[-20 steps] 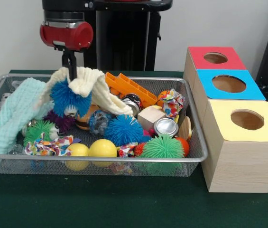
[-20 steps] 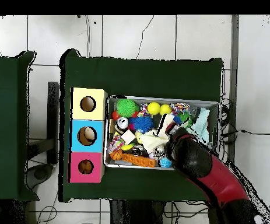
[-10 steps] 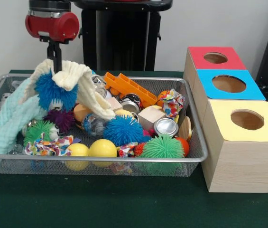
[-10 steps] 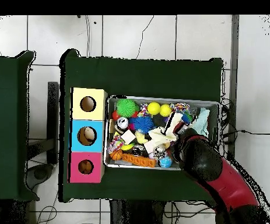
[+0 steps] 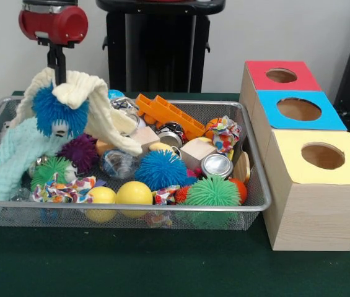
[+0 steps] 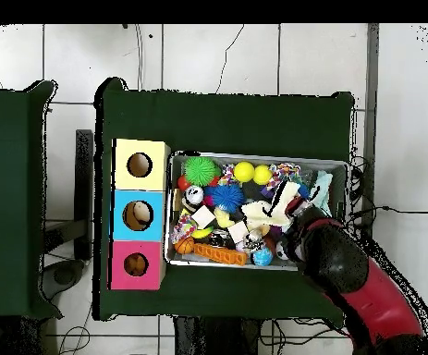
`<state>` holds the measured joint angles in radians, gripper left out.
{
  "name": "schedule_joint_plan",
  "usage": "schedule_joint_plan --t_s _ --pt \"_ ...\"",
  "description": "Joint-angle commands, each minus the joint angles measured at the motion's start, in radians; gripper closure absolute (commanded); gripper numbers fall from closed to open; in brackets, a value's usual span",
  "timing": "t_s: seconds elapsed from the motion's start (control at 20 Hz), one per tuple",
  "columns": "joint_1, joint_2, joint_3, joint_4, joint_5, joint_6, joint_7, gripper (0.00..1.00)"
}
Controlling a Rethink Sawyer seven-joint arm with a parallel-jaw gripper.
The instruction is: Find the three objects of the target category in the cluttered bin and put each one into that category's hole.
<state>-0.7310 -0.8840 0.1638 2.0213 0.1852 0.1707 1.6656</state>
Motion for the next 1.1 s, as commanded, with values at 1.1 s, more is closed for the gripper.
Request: schedule_joint_plan --t_s 1.1 --pt "-0.161 -0.093 0.158 0.08 -0.034 0.156 0.018 1.0"
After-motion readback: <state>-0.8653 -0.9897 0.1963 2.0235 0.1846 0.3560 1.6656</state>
